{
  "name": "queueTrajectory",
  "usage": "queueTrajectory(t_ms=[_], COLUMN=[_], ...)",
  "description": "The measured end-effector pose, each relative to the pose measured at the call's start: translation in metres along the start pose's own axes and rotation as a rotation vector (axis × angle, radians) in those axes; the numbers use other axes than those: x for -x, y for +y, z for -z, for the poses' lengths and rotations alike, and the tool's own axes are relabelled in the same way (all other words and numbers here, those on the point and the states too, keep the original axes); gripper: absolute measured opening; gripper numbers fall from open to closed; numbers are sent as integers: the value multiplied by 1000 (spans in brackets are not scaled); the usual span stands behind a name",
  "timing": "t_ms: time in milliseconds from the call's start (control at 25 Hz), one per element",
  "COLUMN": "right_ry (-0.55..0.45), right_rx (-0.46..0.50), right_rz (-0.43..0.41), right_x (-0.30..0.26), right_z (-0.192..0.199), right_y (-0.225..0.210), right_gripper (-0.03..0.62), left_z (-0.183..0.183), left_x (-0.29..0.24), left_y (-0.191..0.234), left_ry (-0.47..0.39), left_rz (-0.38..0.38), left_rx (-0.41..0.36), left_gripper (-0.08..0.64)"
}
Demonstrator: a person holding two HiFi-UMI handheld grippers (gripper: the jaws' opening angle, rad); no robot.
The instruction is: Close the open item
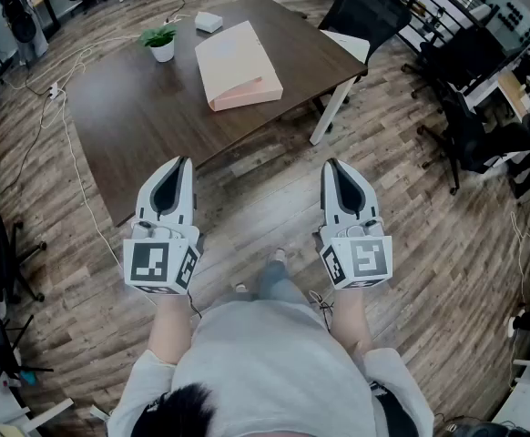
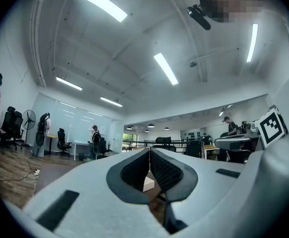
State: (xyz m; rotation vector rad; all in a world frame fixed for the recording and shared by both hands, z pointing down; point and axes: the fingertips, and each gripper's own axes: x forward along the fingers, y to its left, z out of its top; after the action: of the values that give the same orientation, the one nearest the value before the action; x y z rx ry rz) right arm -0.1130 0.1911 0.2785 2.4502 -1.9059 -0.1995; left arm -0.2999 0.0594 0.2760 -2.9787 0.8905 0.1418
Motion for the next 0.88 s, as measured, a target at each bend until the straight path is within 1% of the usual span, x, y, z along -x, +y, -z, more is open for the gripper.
queueTrajectory(t_ms=[280, 560, 680, 880], right_ry=[6, 11, 7, -1], right_rx=[0, 2, 4, -25], right_rz=[-6, -14, -30, -51], right_x=[-17, -35, -47, -73], right_z=[3, 10, 12, 16], right_y=[-3, -17, -23, -43], right_gripper=[14, 14, 14, 14], left_z=[2, 9, 9, 8], left_x=[-15, -37, -51, -77], left_y=[8, 7, 6, 2], left_ry=[5, 10, 7, -2], left_rz=[-1, -3, -2, -9], left_rx=[1, 2, -10, -40], left_gripper=[9, 9, 9, 9])
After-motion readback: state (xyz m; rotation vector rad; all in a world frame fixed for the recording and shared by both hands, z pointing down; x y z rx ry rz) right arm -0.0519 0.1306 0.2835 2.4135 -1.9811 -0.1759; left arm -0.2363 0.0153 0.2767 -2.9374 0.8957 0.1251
